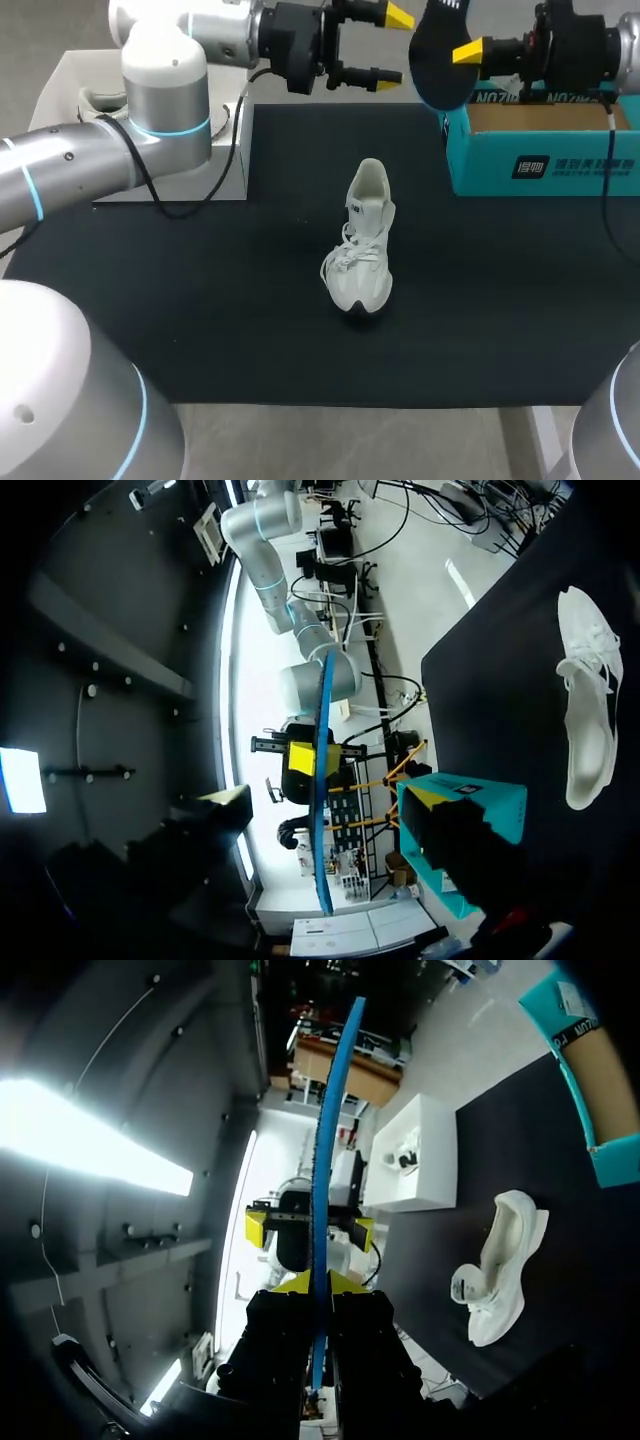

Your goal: Take the shoe out of the shoebox, open the shoe tongue, remove and reinsert the insole, then place the shoe into the shoebox

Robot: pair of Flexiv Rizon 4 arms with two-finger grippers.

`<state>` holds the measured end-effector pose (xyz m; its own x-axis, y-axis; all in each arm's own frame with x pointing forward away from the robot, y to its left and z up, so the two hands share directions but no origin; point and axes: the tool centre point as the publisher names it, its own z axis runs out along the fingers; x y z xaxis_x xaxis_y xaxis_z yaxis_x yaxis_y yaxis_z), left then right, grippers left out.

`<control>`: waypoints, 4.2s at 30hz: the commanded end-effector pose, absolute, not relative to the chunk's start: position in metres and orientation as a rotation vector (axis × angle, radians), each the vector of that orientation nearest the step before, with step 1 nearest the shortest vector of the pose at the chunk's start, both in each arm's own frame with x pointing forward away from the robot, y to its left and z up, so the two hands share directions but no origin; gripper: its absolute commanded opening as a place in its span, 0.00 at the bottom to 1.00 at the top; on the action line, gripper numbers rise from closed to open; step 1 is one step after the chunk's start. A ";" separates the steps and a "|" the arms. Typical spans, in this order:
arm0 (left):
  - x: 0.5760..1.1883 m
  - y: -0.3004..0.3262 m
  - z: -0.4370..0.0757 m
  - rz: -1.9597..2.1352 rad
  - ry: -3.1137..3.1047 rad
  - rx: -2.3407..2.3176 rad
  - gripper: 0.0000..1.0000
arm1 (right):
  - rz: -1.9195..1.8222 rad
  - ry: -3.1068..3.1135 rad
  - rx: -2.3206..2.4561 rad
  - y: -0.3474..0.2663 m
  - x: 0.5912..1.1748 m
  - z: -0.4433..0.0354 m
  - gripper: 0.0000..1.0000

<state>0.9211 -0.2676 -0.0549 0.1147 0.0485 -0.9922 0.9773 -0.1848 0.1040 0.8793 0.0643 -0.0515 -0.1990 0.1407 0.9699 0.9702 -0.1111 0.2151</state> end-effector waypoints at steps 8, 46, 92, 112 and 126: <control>0.904 -0.176 -0.048 -1.190 1.248 1.626 1.00 | -1.406 -1.412 -1.315 0.057 0.871 -0.049 0.00; 0.864 -0.035 -0.099 -0.885 1.699 1.529 1.00 | -1.730 -1.874 -1.115 0.067 0.889 -0.021 0.00; 0.864 -0.035 -0.099 -0.885 1.699 1.529 1.00 | -1.870 -1.814 -1.105 0.114 0.949 -0.134 0.00; 0.864 -0.035 -0.099 -0.885 1.699 1.529 1.00 | -1.886 -1.948 -1.174 0.171 0.987 -0.200 0.00; 0.864 -0.035 -0.099 -0.885 1.699 1.529 1.00 | -1.877 -2.113 -1.160 0.153 1.003 -0.224 0.00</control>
<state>0.8640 -0.0357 -0.0994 -0.0812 0.5311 -0.8434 0.9957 0.0807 -0.0451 0.9993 0.1584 -0.2225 -0.7023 0.4792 0.5265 0.5777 -0.0487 0.8148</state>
